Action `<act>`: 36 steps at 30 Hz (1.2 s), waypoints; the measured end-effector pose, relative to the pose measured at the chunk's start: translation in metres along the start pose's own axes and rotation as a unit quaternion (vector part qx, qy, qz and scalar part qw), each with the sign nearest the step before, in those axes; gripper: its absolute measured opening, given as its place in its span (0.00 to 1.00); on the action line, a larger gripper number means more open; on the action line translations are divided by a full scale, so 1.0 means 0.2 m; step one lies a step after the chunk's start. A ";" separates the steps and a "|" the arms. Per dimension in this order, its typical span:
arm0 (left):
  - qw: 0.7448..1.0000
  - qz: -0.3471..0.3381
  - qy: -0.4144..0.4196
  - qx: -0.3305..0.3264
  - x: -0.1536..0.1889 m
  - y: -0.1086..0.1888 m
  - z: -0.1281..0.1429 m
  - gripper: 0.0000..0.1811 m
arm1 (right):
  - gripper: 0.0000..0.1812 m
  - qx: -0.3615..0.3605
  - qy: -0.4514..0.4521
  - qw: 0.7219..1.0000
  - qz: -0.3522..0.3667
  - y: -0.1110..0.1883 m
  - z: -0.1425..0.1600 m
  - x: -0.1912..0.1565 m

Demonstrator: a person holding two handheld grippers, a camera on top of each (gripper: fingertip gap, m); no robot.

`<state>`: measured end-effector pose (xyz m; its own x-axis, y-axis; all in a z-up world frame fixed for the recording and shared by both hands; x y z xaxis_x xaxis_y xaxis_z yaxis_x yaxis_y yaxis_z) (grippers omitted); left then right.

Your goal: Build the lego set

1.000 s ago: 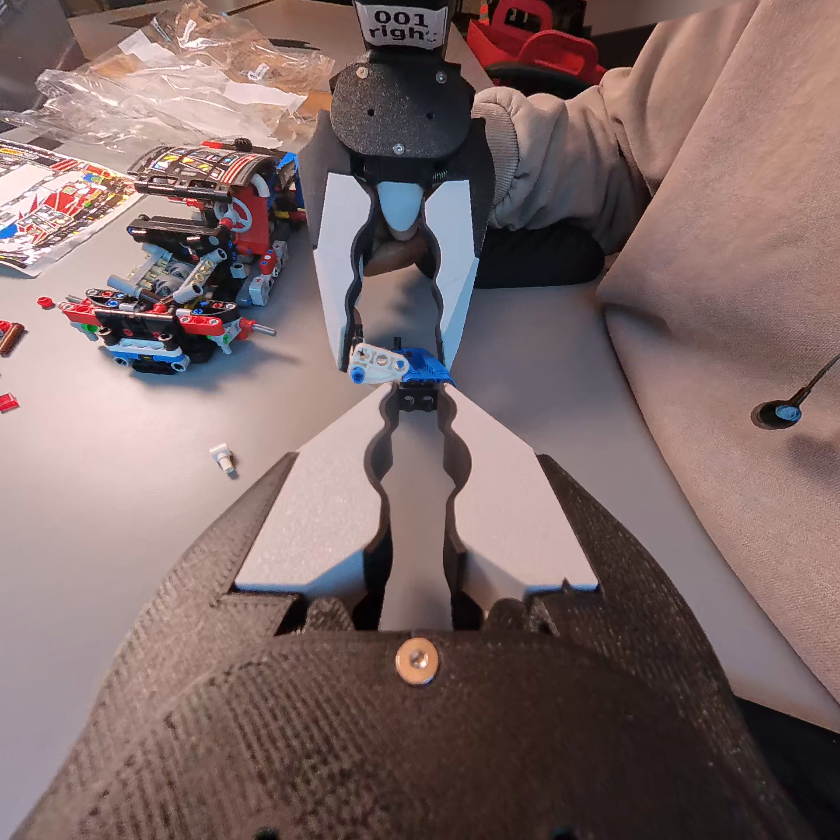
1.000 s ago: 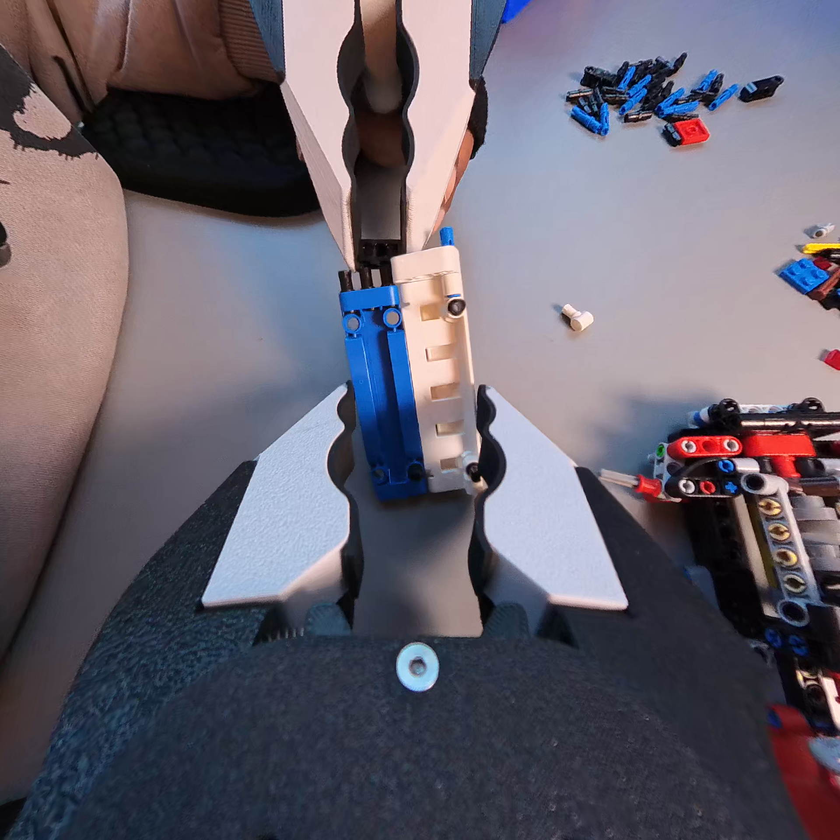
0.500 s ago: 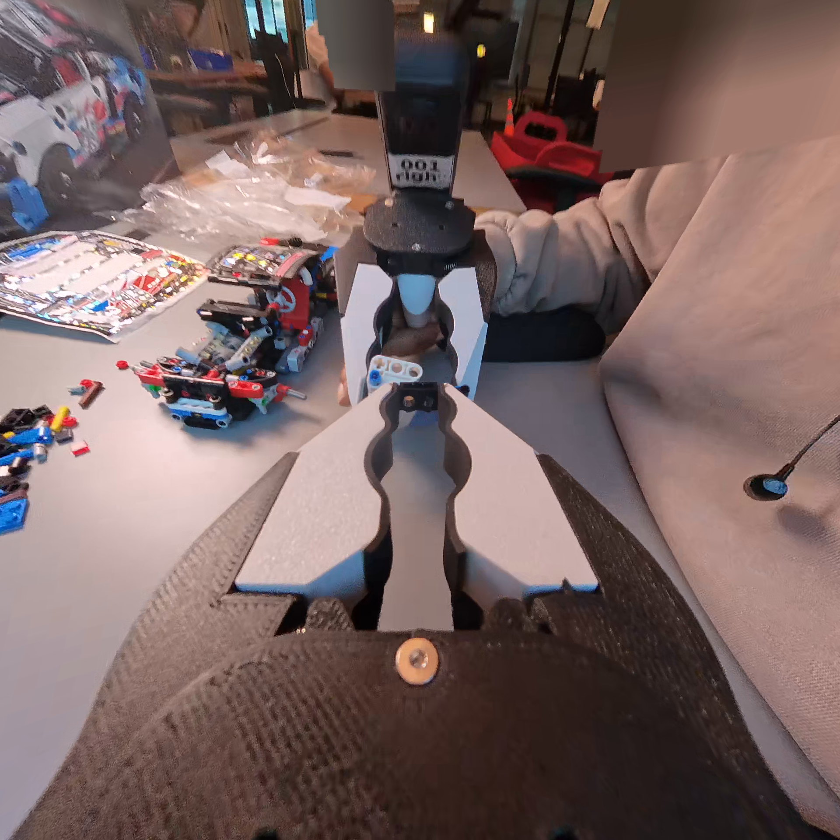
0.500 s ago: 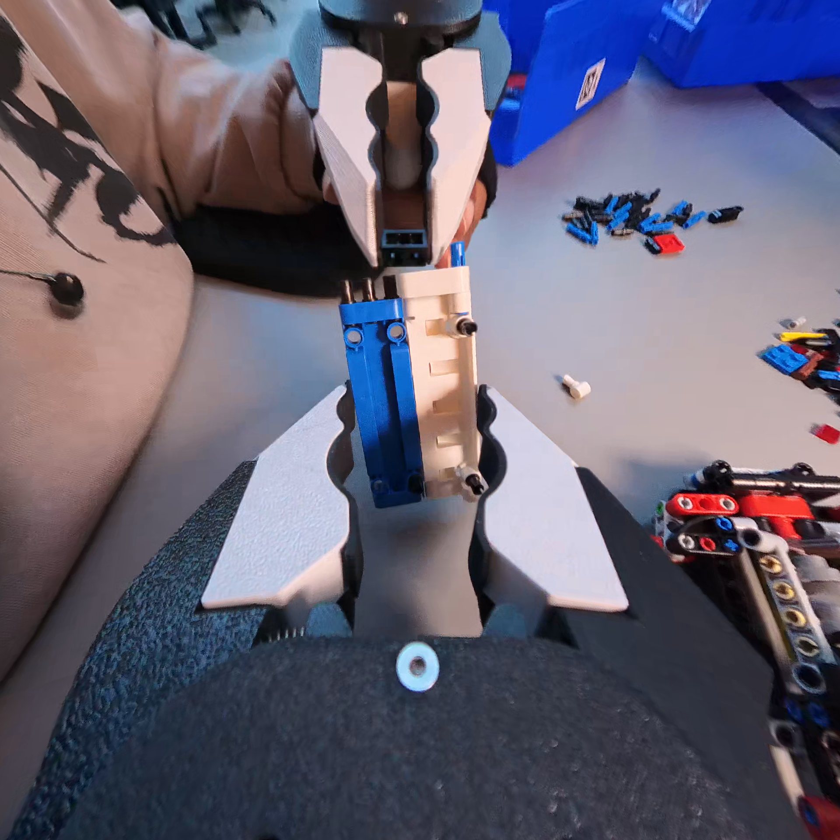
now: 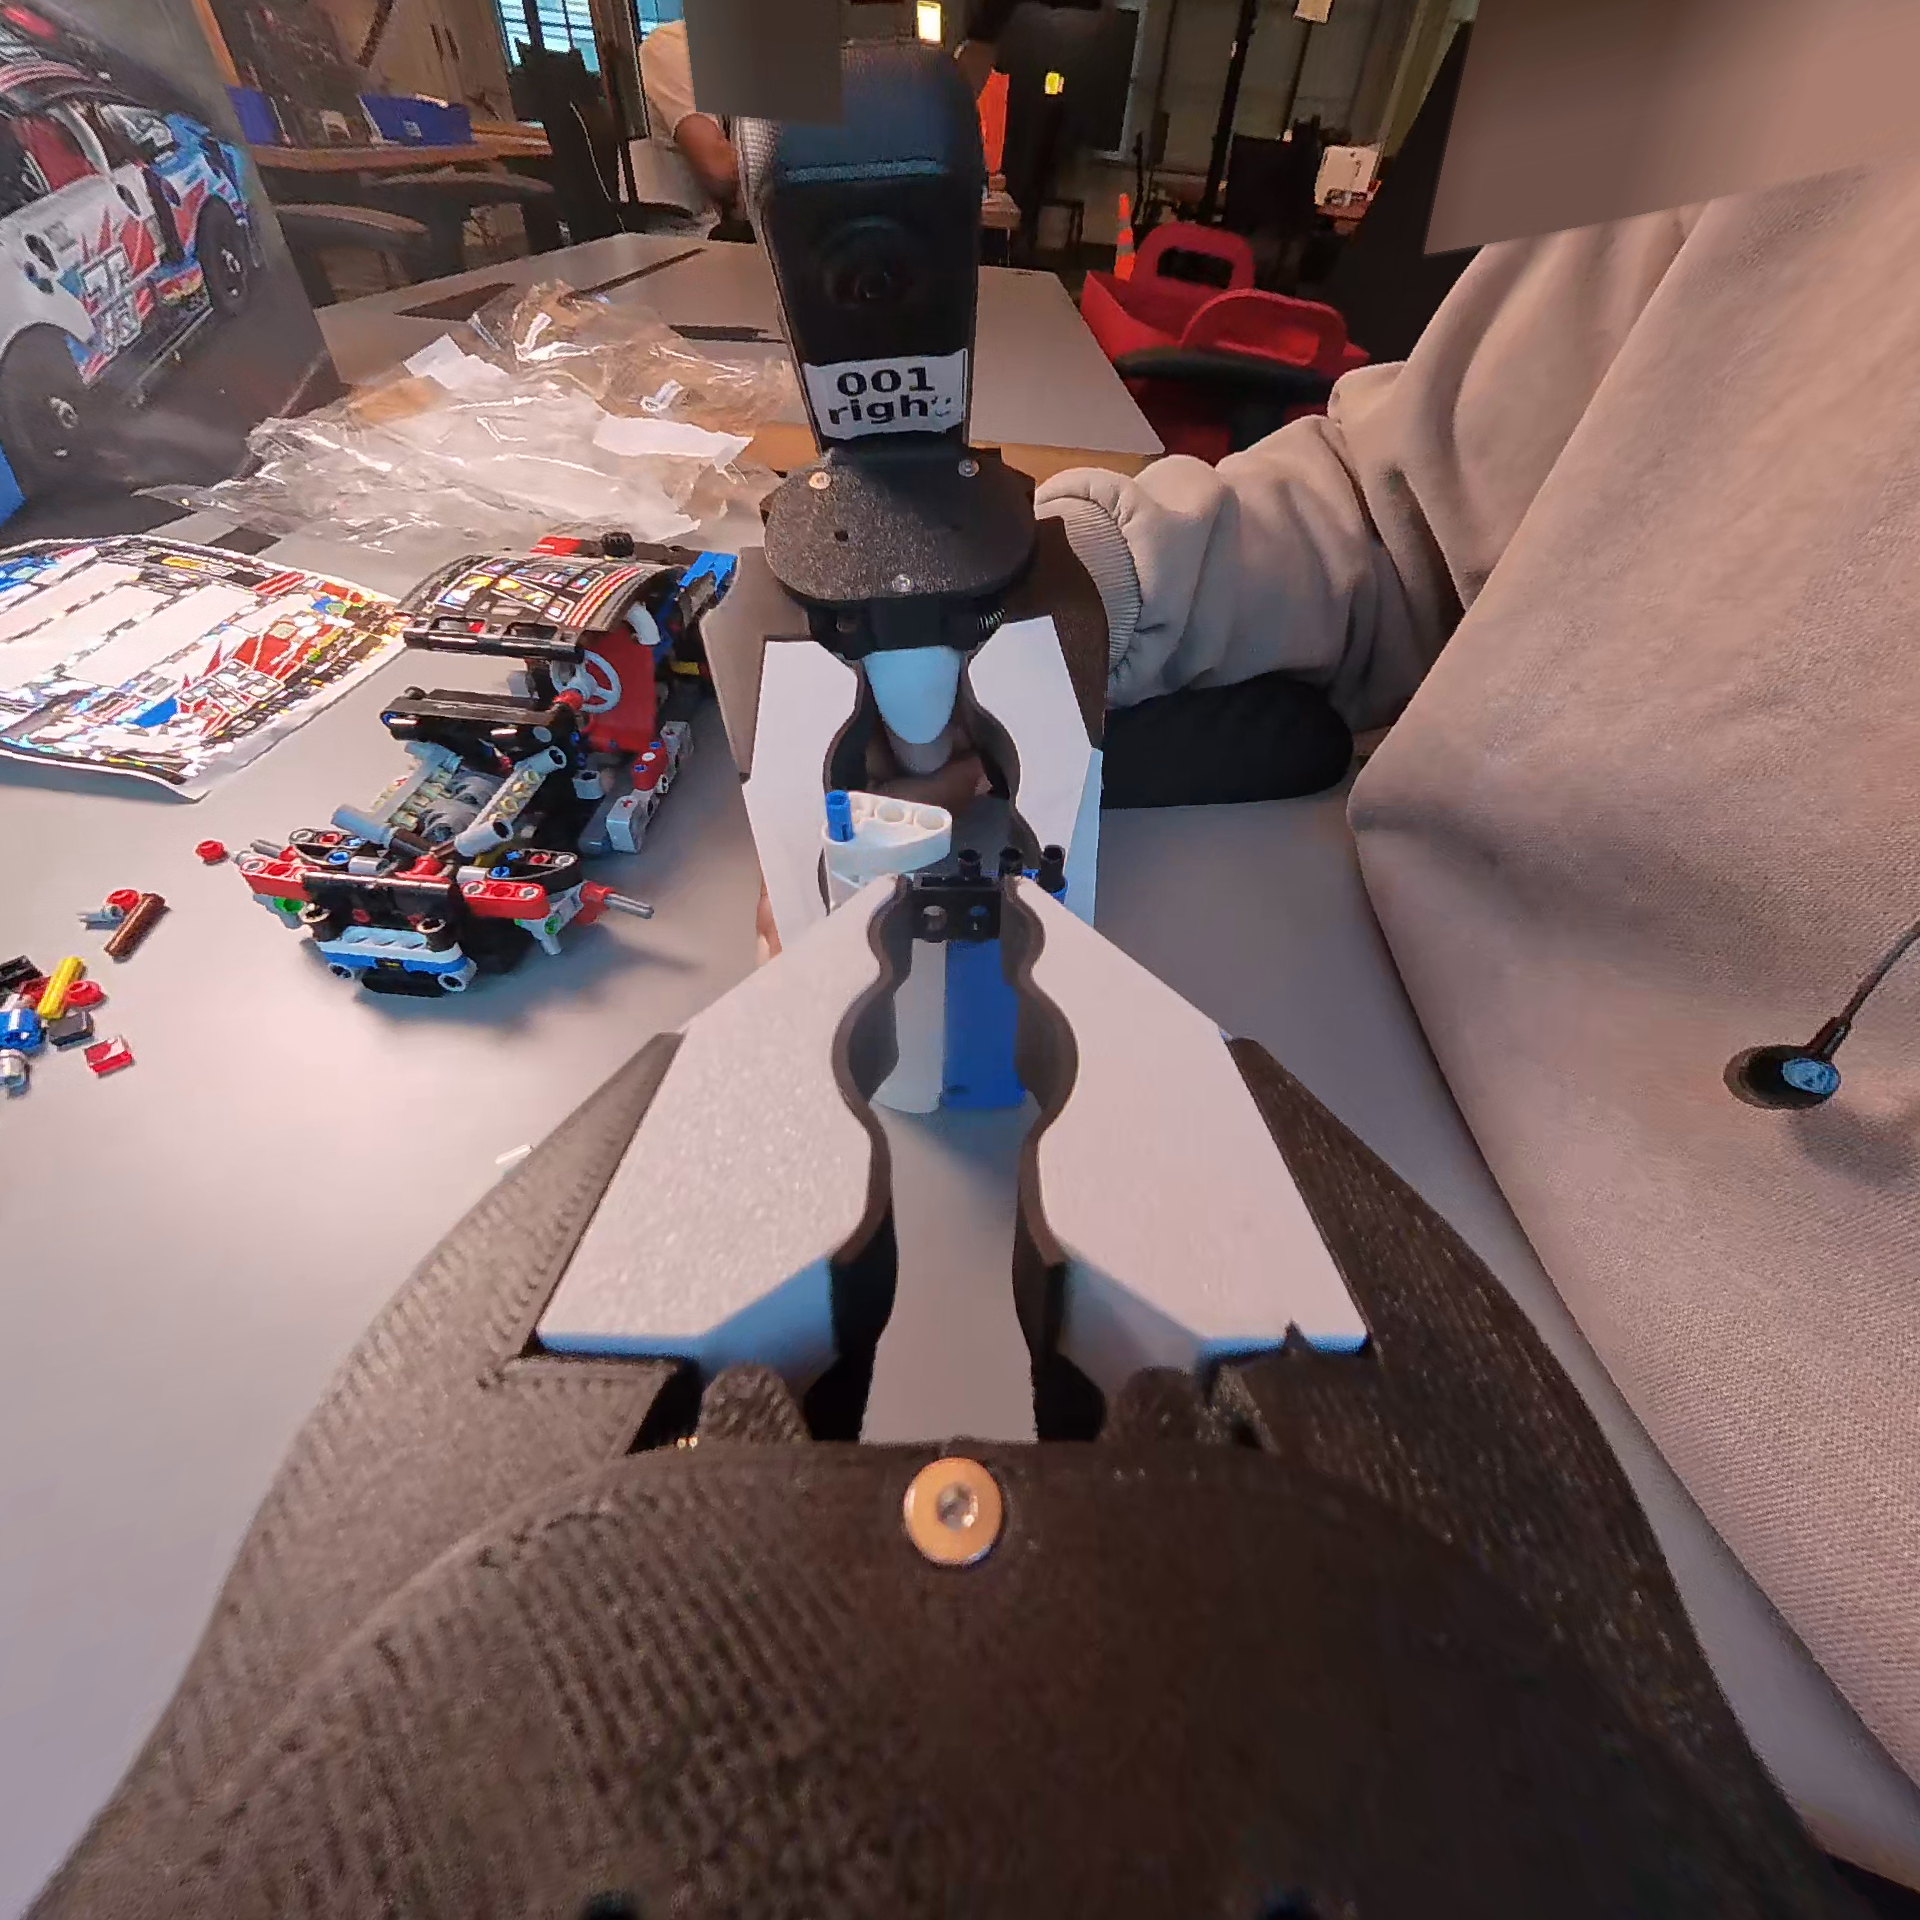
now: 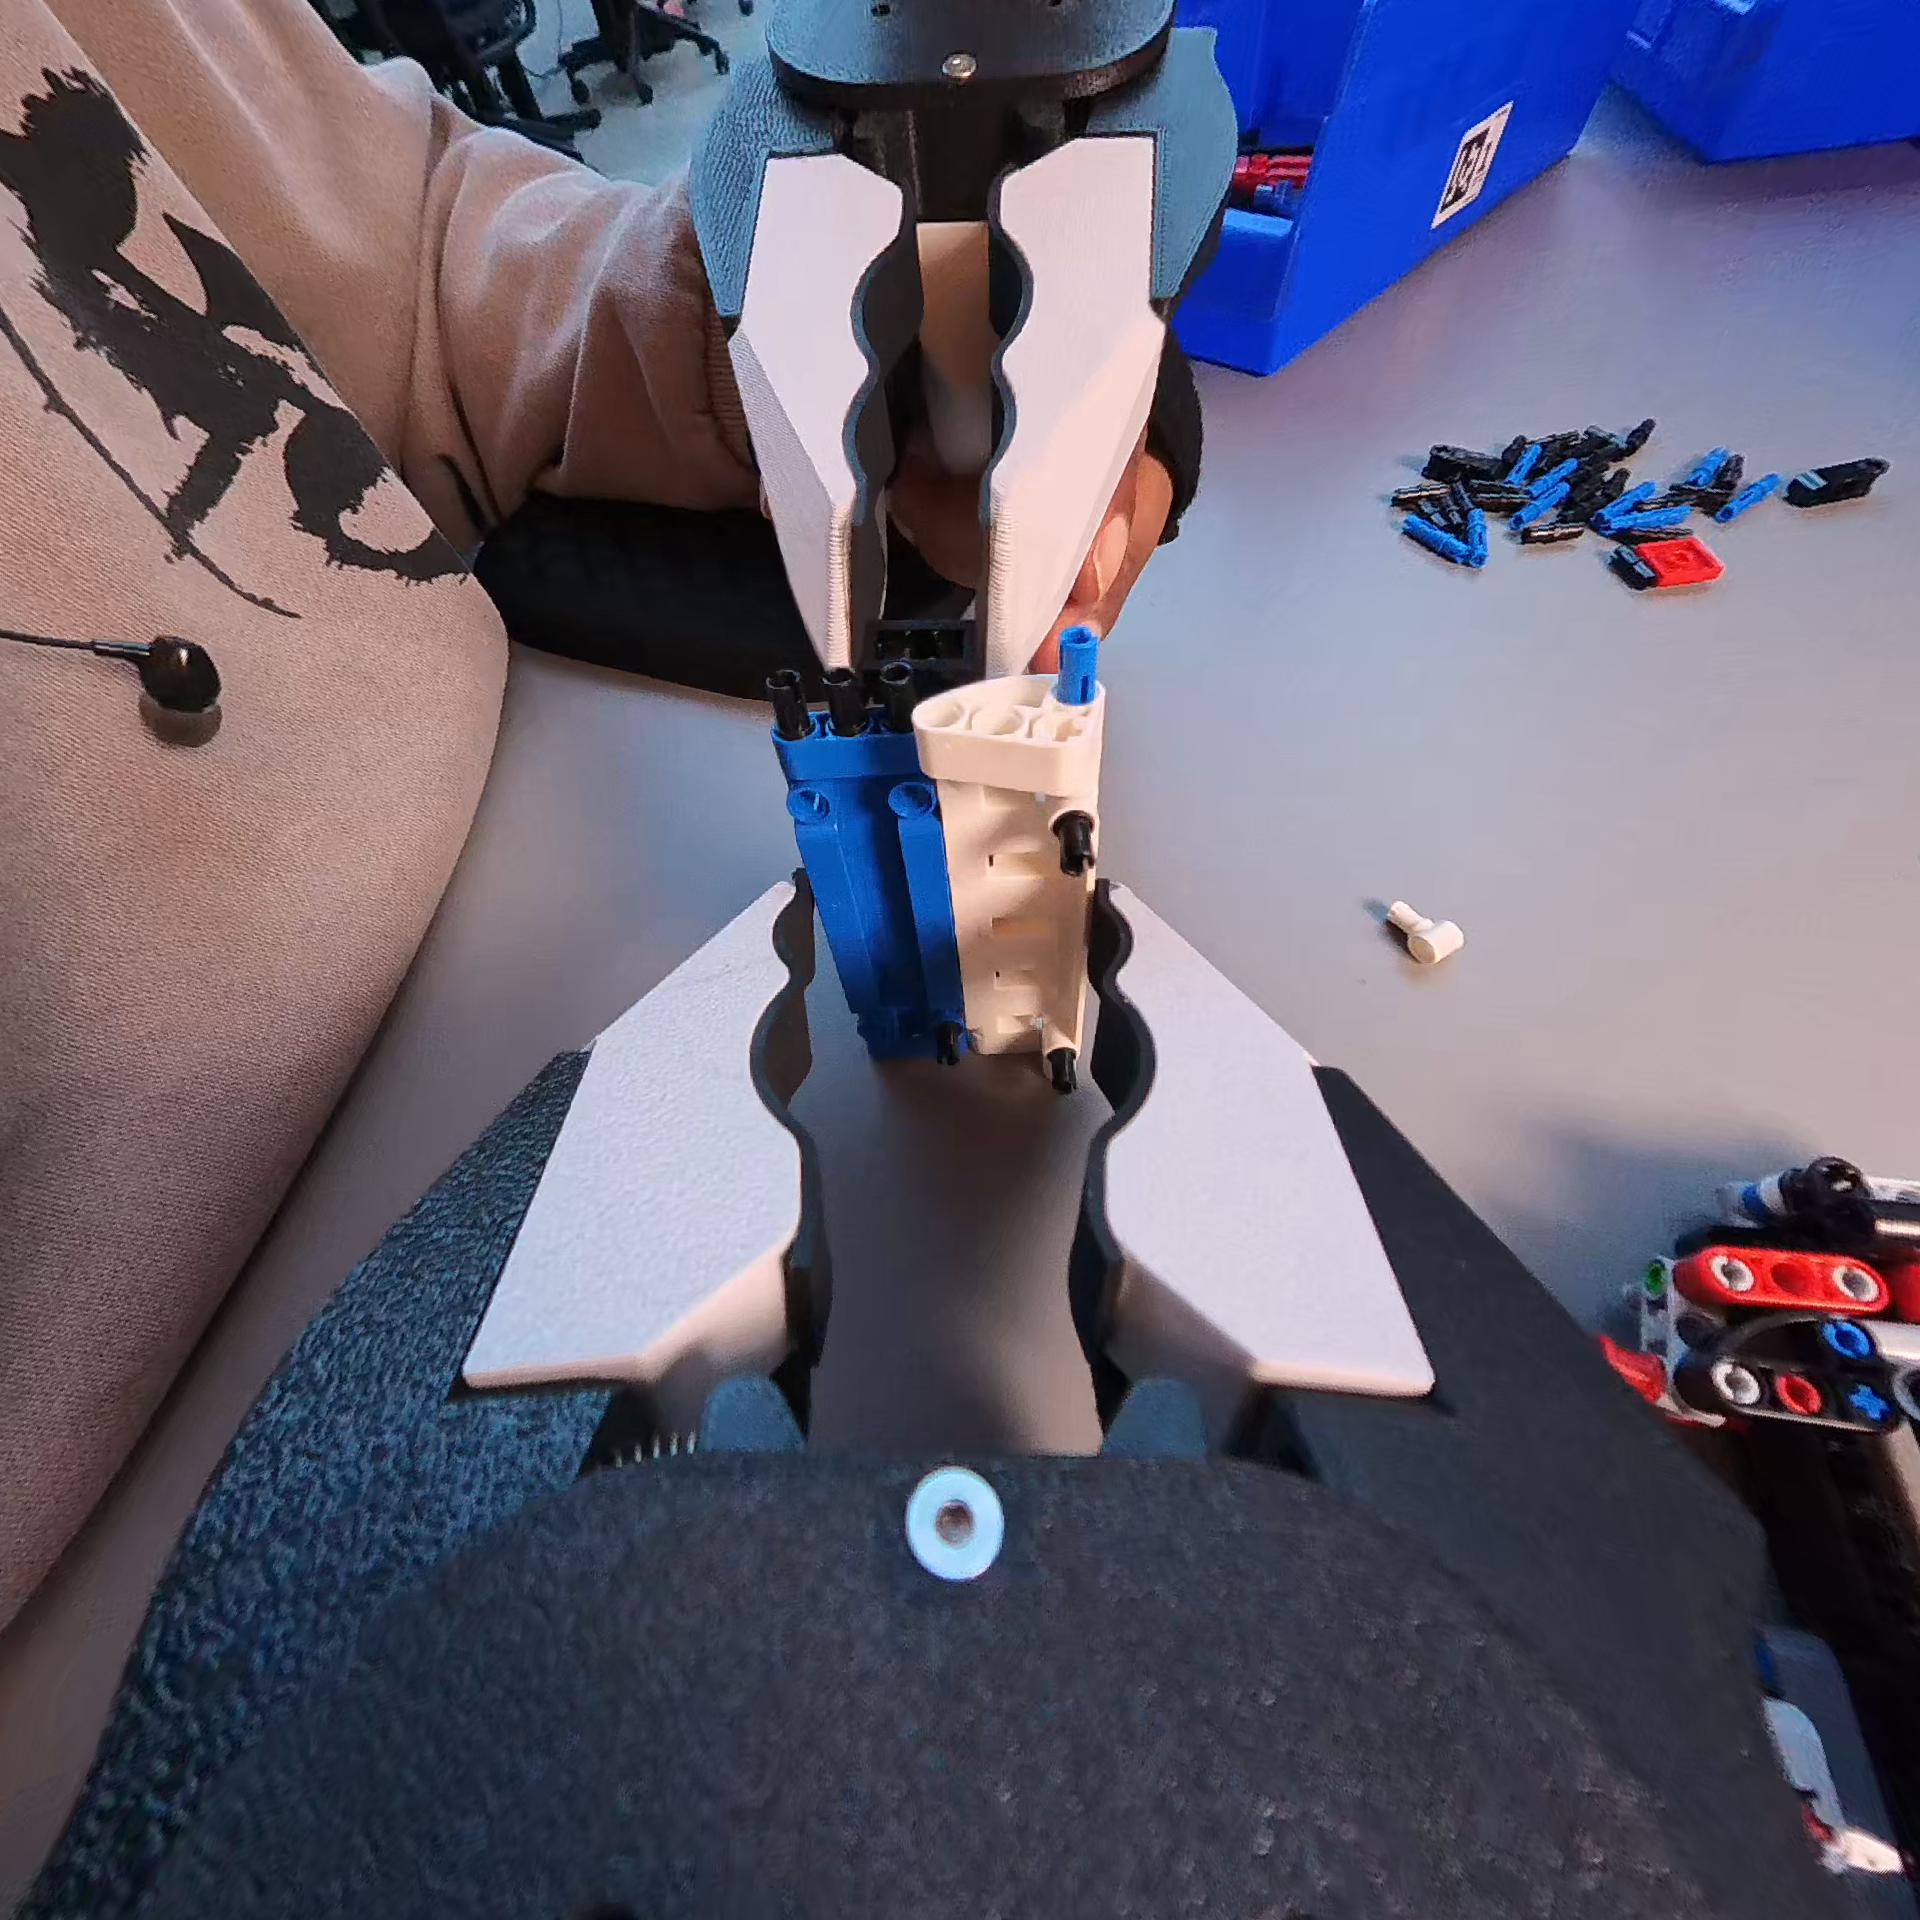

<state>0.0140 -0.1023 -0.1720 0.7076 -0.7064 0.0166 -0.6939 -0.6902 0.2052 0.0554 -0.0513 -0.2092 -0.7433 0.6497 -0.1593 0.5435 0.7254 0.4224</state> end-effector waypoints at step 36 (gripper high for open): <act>0.999 0.024 0.015 0.028 0.03 0.06 -0.10 0.07 | 0.23 0.056 0.104 0.989 0.090 0.38 -0.28 -0.08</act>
<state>0.0135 -0.1114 -0.1492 0.6765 -0.7344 0.0544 -0.7329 -0.6642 0.1475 0.0867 -0.0198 -0.1257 -0.6878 0.7188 0.1014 0.7061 0.6300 0.3232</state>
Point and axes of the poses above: each gripper's, where its closed fingertips meet, y back along the fingers, z out of its underside, x = y × z across the jaws, the point moved 4 cm from there along y, back along the fingers, and after that the axes turned 3 degrees about -y, right-handed, at the moved point
